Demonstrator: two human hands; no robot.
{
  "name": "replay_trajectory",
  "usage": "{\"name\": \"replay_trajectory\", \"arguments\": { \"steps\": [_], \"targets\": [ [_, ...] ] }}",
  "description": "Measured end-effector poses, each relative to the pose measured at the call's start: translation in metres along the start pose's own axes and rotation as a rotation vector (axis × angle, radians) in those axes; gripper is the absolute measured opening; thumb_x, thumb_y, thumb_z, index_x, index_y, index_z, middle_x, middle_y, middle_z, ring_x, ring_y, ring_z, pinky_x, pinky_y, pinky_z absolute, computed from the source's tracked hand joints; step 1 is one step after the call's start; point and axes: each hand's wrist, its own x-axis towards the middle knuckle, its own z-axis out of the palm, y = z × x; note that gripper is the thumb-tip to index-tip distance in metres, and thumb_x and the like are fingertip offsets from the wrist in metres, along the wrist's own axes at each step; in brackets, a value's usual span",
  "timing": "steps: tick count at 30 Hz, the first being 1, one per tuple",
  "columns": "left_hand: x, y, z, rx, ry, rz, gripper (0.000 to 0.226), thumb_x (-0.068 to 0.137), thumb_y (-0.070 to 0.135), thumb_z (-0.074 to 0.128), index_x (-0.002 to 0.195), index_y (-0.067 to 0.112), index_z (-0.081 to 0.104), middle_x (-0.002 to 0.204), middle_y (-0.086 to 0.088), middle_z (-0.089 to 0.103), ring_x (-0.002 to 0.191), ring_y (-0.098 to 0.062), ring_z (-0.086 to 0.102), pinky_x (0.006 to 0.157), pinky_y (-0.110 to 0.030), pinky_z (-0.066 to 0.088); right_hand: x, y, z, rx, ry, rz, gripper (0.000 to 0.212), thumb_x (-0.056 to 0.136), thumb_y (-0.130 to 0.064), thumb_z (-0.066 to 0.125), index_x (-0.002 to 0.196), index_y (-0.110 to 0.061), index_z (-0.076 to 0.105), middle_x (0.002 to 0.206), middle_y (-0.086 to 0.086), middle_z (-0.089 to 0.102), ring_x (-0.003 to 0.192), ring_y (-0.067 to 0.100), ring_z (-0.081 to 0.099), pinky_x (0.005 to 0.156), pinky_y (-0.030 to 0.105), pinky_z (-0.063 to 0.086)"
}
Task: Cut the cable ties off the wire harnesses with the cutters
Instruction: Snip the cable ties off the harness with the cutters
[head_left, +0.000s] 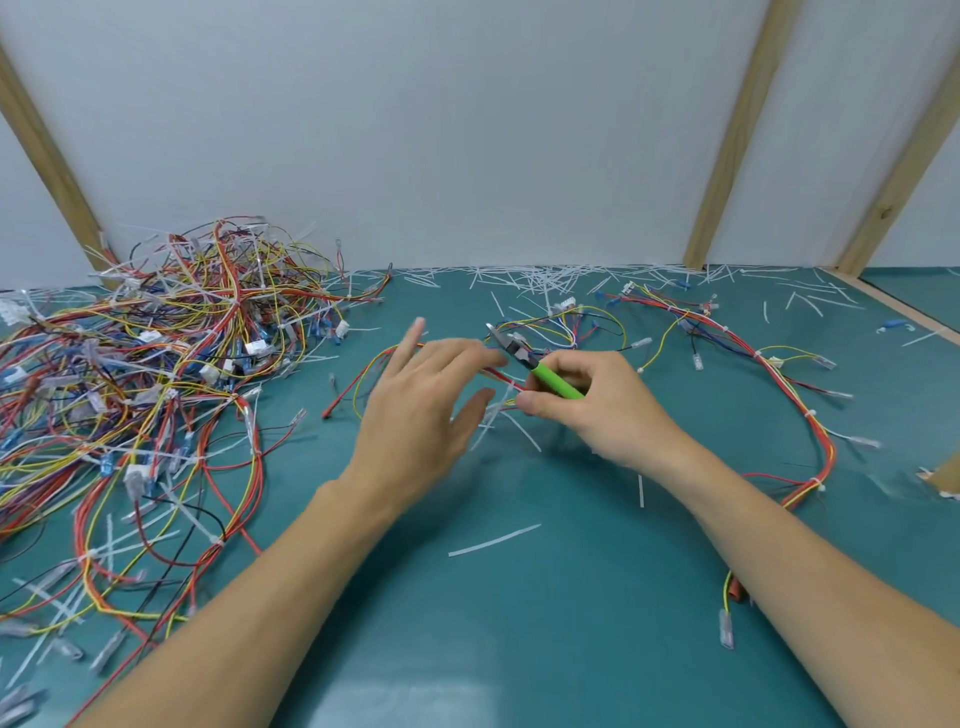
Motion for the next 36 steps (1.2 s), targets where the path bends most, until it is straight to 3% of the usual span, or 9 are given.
{"name": "replay_trajectory", "arguments": {
  "steps": [4, 8, 12, 15, 22, 26, 29, 33, 36],
  "targets": [
    [-0.001, -0.006, -0.001, -0.056, -0.020, -0.010, 0.016, 0.086, 0.024, 0.079, 0.099, 0.019, 0.072, 0.092, 0.008, 0.069, 0.090, -0.019, 0.065, 0.104, -0.035, 0.042, -0.001, -0.002, 0.002, 0.052, -0.057, -0.003, 0.015, 0.085, -0.020, 0.084, 0.081, -0.014, 0.070, 0.067, -0.010, 0.064, 0.067, 0.011, 0.051, 0.065, 0.023, 0.039],
    [-0.001, -0.006, 0.002, -0.127, -0.028, -0.015, 0.012, 0.085, 0.029, 0.078, 0.094, 0.021, 0.075, 0.083, 0.008, 0.065, 0.080, -0.012, 0.063, 0.079, -0.022, 0.037, -0.003, -0.002, 0.002, 0.061, -0.099, -0.017, 0.015, 0.086, -0.017, 0.083, 0.079, -0.017, 0.069, 0.065, -0.016, 0.064, 0.061, 0.002, 0.052, 0.061, 0.011, 0.039],
    [-0.003, -0.011, 0.003, -0.337, -0.049, -0.095, 0.014, 0.089, 0.034, 0.073, 0.092, 0.022, 0.078, 0.081, 0.011, 0.066, 0.074, -0.010, 0.063, 0.074, -0.035, 0.048, -0.002, -0.002, 0.003, 0.082, -0.095, -0.017, 0.013, 0.086, -0.015, 0.083, 0.082, -0.015, 0.070, 0.067, -0.015, 0.065, 0.064, 0.004, 0.056, 0.065, 0.013, 0.042],
    [-0.004, -0.011, 0.005, -0.359, -0.040, -0.150, 0.017, 0.089, 0.040, 0.070, 0.084, 0.025, 0.077, 0.072, 0.015, 0.062, 0.070, -0.008, 0.056, 0.072, -0.045, 0.047, -0.003, -0.002, 0.004, 0.075, -0.093, -0.011, 0.011, 0.087, -0.014, 0.082, 0.084, -0.014, 0.071, 0.072, -0.009, 0.068, 0.068, 0.006, 0.060, 0.070, 0.019, 0.045],
    [-0.004, -0.012, 0.007, -0.289, -0.064, -0.229, 0.027, 0.090, 0.049, 0.068, 0.079, 0.026, 0.075, 0.071, 0.014, 0.066, 0.073, -0.013, 0.053, 0.074, -0.041, 0.045, -0.003, 0.001, 0.008, 0.035, -0.062, 0.009, 0.012, 0.087, -0.014, 0.080, 0.082, -0.017, 0.070, 0.066, -0.013, 0.066, 0.061, 0.008, 0.052, 0.058, 0.017, 0.039],
    [-0.004, -0.017, 0.008, -0.318, -0.095, -0.197, 0.008, 0.092, 0.030, 0.071, 0.088, 0.024, 0.073, 0.074, 0.020, 0.064, 0.078, -0.011, 0.057, 0.074, -0.039, 0.049, -0.003, 0.000, 0.008, 0.033, -0.005, 0.041, 0.010, 0.087, -0.017, 0.081, 0.085, -0.015, 0.071, 0.079, 0.008, 0.074, 0.070, 0.016, 0.053, 0.069, 0.031, 0.040],
    [-0.005, -0.019, 0.009, -0.344, -0.077, -0.241, 0.004, 0.093, 0.023, 0.071, 0.089, 0.021, 0.071, 0.073, 0.018, 0.064, 0.074, -0.010, 0.059, 0.072, -0.035, 0.051, -0.002, 0.000, 0.007, -0.008, 0.057, 0.047, 0.012, 0.087, -0.029, 0.080, 0.085, -0.021, 0.073, 0.083, 0.003, 0.078, 0.081, 0.030, 0.068, 0.079, 0.041, 0.050],
    [-0.004, -0.023, 0.007, -0.416, 0.020, -0.339, 0.009, 0.091, 0.023, 0.074, 0.084, 0.018, 0.069, 0.064, 0.010, 0.067, 0.061, -0.006, 0.061, 0.058, -0.011, 0.039, -0.001, 0.002, -0.006, -0.297, 0.223, -0.079, 0.030, 0.080, -0.061, 0.077, 0.078, -0.032, 0.070, 0.068, -0.018, 0.065, 0.064, 0.006, 0.056, 0.062, 0.026, 0.042],
    [-0.004, -0.027, 0.006, -0.286, 0.067, -0.339, 0.014, 0.088, 0.040, 0.073, 0.080, 0.028, 0.073, 0.063, 0.015, 0.065, 0.064, -0.004, 0.059, 0.057, -0.023, 0.041, 0.001, 0.004, -0.018, -0.486, 0.241, -0.145, 0.041, 0.074, -0.077, 0.070, 0.079, -0.036, 0.070, 0.068, -0.018, 0.064, 0.068, 0.007, 0.056, 0.066, 0.034, 0.048]
  ]
}}
